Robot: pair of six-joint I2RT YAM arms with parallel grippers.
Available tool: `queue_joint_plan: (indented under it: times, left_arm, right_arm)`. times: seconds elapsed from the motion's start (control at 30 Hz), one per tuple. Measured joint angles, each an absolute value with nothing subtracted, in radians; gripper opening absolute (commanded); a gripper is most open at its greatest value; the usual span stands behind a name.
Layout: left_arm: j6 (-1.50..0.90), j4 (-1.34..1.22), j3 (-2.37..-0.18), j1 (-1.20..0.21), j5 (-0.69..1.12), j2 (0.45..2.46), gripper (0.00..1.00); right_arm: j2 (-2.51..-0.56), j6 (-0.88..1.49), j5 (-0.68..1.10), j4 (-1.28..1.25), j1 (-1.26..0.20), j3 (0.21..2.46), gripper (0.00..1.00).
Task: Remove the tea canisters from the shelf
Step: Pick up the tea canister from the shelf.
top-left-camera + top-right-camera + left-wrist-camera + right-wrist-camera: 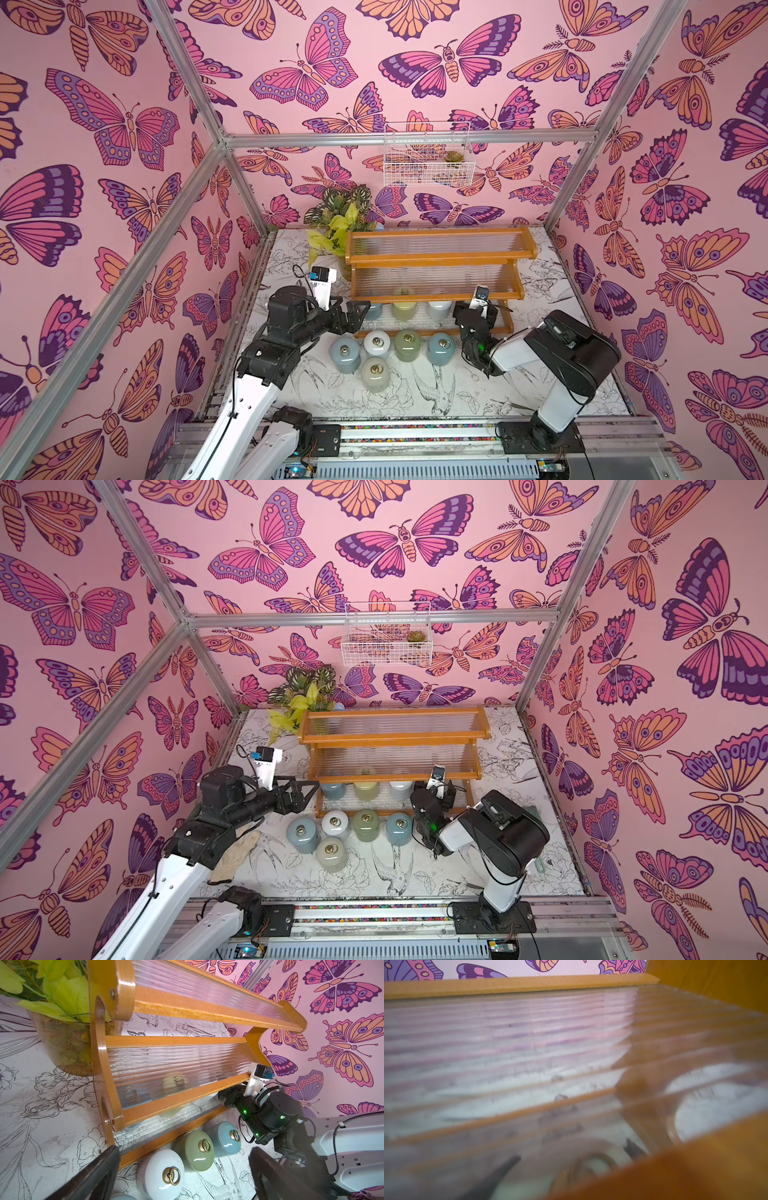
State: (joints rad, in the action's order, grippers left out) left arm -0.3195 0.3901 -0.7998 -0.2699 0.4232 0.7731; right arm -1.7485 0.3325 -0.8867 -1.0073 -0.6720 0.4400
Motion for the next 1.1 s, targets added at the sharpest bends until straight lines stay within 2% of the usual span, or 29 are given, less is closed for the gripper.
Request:
queue_joint_plan:
  times: [0.33,0.7,1.1]
  left_arm:
    - [-0.323,0.390,-0.800,-0.270,0.422,0.773,1.00]
    - [-0.323,0.390,-0.800,-0.270,0.422,0.776,1.00]
    - [-0.323,0.389,-0.799,-0.270,0.419,0.789,1.00]
  right_arm:
    - [-1.683,0.318,-0.862,-0.960,-0.688,0.403,0.54]
    - [-1.489,0.327,-0.815,-0.776,-0.734,0.349,0.54]
    - [-1.292,0.381,-0.863,-0.555,-0.906,0.292,0.55]
